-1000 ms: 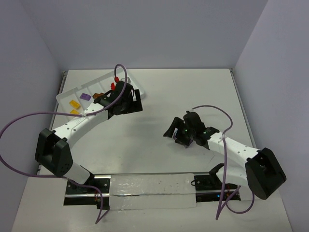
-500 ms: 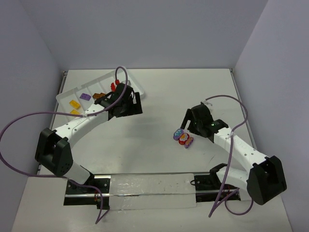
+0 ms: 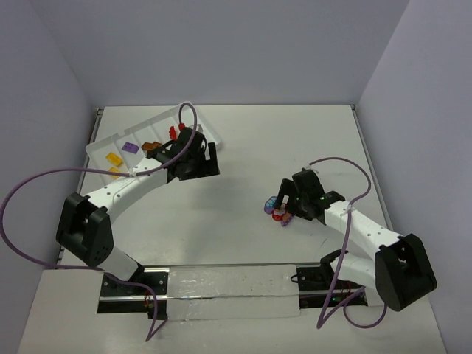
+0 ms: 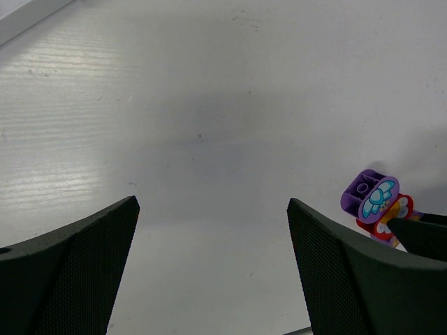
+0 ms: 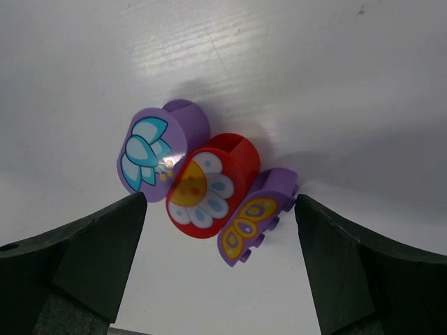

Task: Sort the legos into containers by color

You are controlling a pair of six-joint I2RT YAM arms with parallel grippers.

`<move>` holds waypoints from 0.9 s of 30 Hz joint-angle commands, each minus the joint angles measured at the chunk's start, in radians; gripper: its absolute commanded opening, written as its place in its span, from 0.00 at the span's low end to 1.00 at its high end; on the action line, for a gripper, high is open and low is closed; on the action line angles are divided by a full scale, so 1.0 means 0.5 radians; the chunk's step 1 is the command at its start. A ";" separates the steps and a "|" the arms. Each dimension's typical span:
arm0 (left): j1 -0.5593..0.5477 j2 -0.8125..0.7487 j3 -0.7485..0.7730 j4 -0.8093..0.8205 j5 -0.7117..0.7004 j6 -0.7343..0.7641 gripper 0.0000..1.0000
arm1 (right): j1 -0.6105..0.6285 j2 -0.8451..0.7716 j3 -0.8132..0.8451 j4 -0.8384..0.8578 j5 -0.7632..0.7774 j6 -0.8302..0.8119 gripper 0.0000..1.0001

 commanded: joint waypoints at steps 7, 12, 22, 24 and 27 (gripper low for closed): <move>-0.006 0.034 0.116 -0.023 -0.147 -0.026 0.94 | 0.450 0.138 0.117 0.422 -0.386 0.117 0.94; -0.006 -0.036 0.096 -0.019 -0.194 -0.043 0.94 | 0.465 0.041 0.266 0.070 0.113 -0.050 0.94; -0.005 0.010 0.101 -0.001 -0.142 -0.067 0.94 | 0.630 0.397 0.477 -0.070 0.250 -0.207 0.97; -0.006 0.000 0.086 0.006 -0.134 -0.065 0.94 | 0.674 0.459 0.523 -0.085 0.264 -0.249 0.97; -0.006 -0.008 0.078 0.012 -0.123 -0.058 0.94 | 0.699 0.556 0.562 -0.107 0.259 -0.310 0.98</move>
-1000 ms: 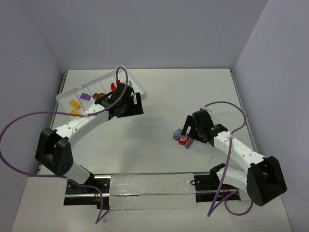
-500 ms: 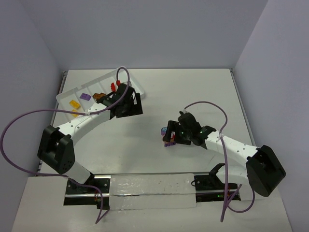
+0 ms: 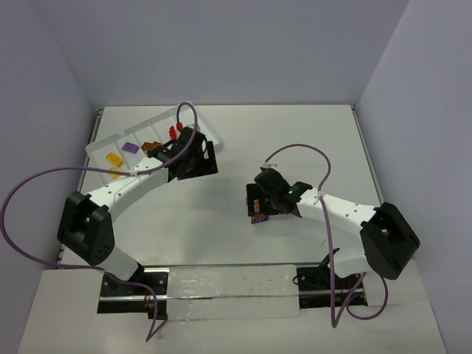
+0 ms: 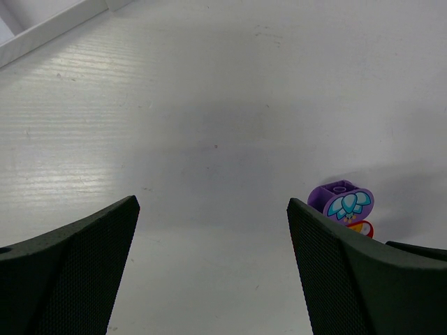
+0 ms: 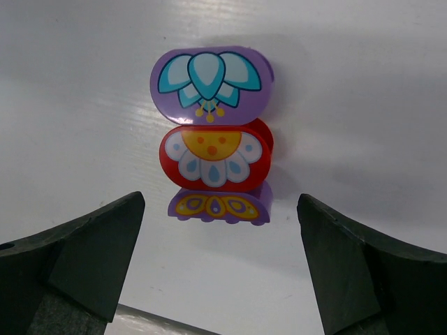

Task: Sort the legos into containers by color

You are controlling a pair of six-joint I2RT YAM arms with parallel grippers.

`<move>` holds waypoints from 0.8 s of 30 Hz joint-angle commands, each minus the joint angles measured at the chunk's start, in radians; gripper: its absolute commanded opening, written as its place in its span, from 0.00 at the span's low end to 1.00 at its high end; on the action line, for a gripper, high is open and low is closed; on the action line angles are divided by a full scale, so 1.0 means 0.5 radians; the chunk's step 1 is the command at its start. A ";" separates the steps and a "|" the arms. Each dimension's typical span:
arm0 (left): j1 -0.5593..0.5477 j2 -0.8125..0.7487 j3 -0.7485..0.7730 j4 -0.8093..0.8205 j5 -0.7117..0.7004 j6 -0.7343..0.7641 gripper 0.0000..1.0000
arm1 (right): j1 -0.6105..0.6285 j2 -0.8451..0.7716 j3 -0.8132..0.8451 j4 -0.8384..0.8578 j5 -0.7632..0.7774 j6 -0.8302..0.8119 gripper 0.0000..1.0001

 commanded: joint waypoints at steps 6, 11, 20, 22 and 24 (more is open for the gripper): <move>-0.007 -0.025 0.053 0.051 0.034 -0.011 0.94 | 0.081 0.191 0.149 -0.039 0.032 -0.181 0.99; -0.007 -0.013 0.041 0.063 0.053 -0.005 0.94 | 0.123 0.267 0.158 -0.017 0.029 -0.170 0.99; -0.007 -0.019 0.020 0.062 0.064 0.004 0.94 | 0.161 0.329 0.160 -0.002 0.120 -0.108 0.88; -0.007 -0.017 0.017 0.066 0.064 0.004 0.94 | 0.159 0.325 0.154 0.000 0.131 -0.102 0.79; -0.007 -0.013 0.016 0.064 0.069 0.004 0.94 | 0.161 0.321 0.143 0.005 0.136 -0.098 0.71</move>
